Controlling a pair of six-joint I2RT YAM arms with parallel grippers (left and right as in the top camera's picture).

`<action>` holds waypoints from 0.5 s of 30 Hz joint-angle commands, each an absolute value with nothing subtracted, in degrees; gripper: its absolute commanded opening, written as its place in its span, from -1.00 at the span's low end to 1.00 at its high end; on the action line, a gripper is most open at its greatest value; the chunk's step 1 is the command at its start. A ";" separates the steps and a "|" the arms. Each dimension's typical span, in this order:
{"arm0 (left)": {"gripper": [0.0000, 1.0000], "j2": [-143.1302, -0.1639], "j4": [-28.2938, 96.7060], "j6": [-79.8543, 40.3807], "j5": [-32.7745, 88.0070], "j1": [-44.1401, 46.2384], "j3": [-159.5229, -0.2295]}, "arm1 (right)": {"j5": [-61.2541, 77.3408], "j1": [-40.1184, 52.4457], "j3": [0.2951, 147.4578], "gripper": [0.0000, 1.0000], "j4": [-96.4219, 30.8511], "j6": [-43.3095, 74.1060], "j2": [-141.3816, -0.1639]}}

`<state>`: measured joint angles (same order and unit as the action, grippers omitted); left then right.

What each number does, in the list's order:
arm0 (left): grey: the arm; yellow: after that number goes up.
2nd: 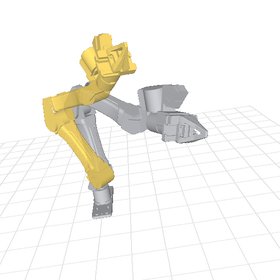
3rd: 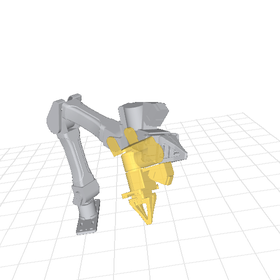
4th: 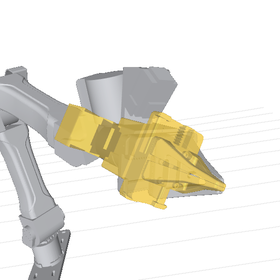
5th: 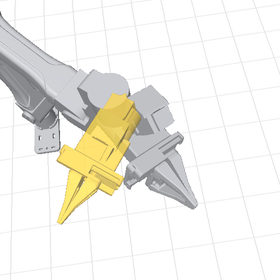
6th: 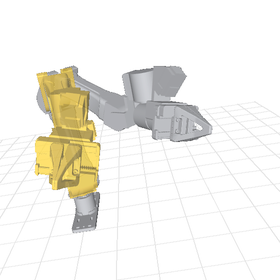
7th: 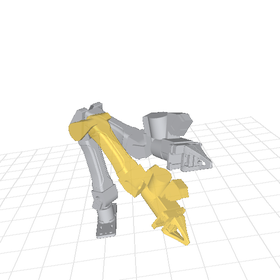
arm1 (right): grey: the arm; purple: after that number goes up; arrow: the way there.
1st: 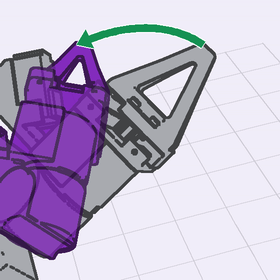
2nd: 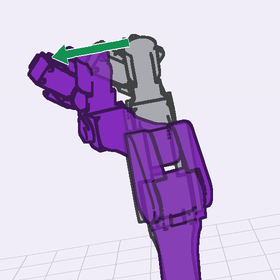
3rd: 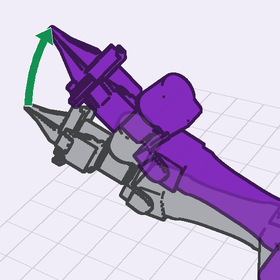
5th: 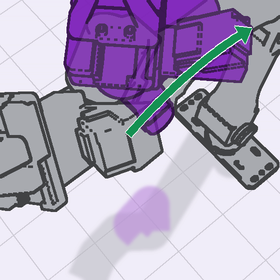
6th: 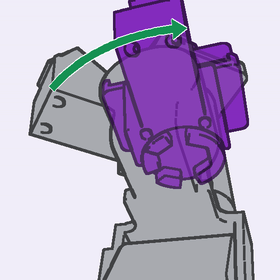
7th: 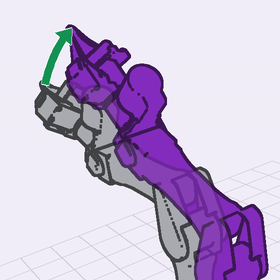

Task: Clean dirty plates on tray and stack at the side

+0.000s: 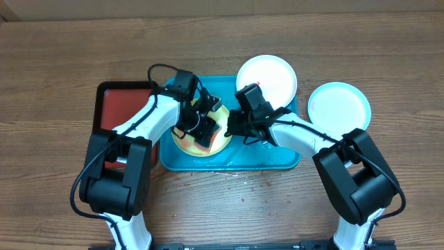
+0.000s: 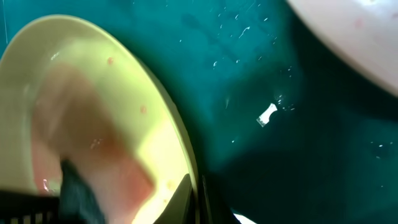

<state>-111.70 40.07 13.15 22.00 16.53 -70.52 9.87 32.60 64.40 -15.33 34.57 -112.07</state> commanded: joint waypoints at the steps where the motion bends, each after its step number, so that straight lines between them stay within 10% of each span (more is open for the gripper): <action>1: -0.92 -113.14 33.61 4.78 15.31 17.28 -70.02 | 9.13 32.18 64.62 -0.93 -15.31 35.75 -112.31; 15: -0.91 -113.12 49.04 -10.57 -5.15 14.22 -93.82 | 9.10 32.16 64.62 -0.93 -15.33 35.97 -112.31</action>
<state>-113.43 44.77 -5.72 0.54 15.75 -86.96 9.43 32.60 64.40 -15.18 35.42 -112.07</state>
